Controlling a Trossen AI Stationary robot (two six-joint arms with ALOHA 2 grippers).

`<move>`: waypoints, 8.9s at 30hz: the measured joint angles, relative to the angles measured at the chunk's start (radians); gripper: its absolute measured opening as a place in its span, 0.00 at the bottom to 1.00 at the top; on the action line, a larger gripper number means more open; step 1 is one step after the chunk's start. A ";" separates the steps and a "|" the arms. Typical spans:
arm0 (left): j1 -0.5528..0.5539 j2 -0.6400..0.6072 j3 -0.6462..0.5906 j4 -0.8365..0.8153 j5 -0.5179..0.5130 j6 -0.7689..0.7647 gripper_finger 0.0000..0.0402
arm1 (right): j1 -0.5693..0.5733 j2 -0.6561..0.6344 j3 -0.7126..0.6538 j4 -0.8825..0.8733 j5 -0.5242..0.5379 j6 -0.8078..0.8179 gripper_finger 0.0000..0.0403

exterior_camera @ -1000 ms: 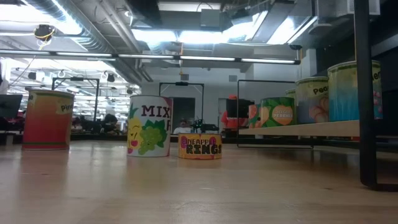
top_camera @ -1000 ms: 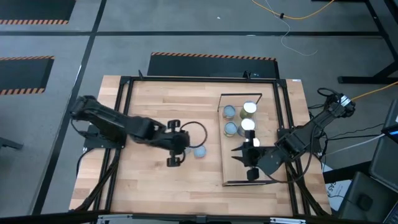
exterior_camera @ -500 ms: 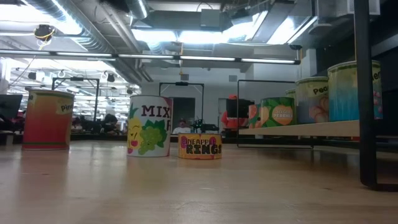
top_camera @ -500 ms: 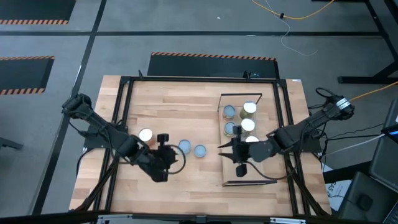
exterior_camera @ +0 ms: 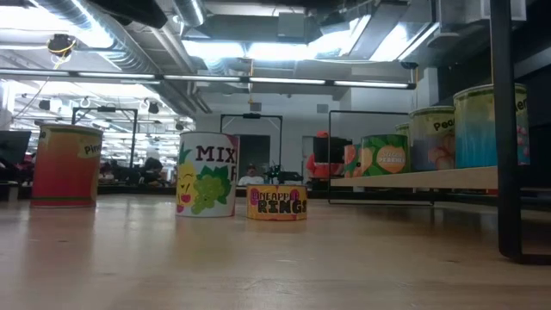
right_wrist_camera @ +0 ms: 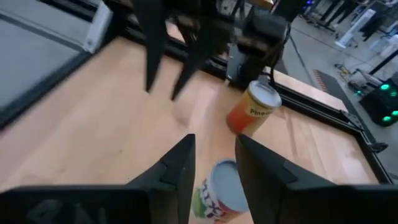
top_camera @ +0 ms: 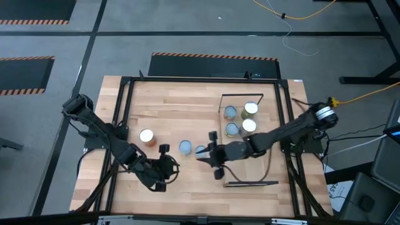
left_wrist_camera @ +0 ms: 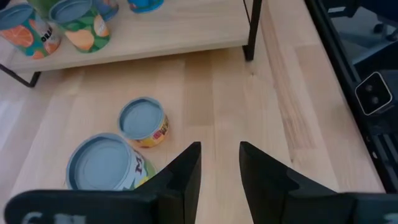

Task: Pick and place cans onto a shelf
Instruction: Put the canned mixed fruits on the shelf

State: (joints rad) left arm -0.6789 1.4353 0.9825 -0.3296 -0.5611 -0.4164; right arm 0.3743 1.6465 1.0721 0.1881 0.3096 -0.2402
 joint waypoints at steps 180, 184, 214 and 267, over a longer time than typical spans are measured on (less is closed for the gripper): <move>0.000 0.212 0.001 0.139 0.074 -0.292 0.25 | -0.346 0.189 0.052 -0.015 -0.470 0.105 0.46; 0.014 0.268 0.000 0.173 0.069 -0.292 0.25 | -0.377 0.229 0.051 -0.005 -0.537 0.106 0.46; 0.116 0.394 0.001 0.184 0.074 -0.315 0.24 | -0.456 0.407 0.052 0.118 -0.844 0.187 0.46; 0.137 0.393 0.001 0.184 0.285 -0.308 0.25 | -0.436 0.367 0.052 0.130 -1.006 0.188 0.04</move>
State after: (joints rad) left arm -0.5415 1.8282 0.9836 -0.1458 -0.2756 -0.7242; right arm -0.0620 2.0140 1.1240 0.3180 -0.6964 -0.0525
